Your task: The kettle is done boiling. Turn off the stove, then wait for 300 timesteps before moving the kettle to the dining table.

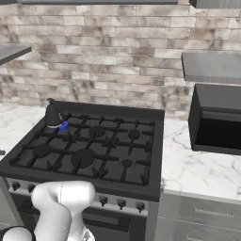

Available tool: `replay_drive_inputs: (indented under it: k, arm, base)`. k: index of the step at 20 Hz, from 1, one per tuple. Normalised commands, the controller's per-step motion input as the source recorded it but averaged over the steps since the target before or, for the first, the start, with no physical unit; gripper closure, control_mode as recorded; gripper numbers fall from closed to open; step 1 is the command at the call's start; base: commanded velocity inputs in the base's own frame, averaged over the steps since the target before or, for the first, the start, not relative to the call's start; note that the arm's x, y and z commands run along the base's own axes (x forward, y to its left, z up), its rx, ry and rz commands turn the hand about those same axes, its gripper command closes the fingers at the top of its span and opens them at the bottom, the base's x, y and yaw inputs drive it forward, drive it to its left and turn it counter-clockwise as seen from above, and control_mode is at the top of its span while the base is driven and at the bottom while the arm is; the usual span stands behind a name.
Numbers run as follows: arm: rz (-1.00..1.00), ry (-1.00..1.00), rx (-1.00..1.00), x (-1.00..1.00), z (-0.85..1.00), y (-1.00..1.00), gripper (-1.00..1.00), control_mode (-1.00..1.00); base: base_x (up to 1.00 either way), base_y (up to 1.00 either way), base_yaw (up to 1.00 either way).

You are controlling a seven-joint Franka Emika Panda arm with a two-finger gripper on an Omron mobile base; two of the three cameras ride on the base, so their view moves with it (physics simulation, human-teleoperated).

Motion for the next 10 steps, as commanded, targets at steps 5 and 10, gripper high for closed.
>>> replay_drive_inputs:
  k: [5, 10]
  arm:
    - [0.08, 0.05, -0.22, 0.00, -0.56, 0.00, -1.00, -1.00]
    - [0.08, 0.01, -0.24, -0.05, -0.36, 0.00, -1.00, -1.00]
  base:
    - [0.00, 0.00, 0.00]
    - [0.00, 0.00, 0.00]
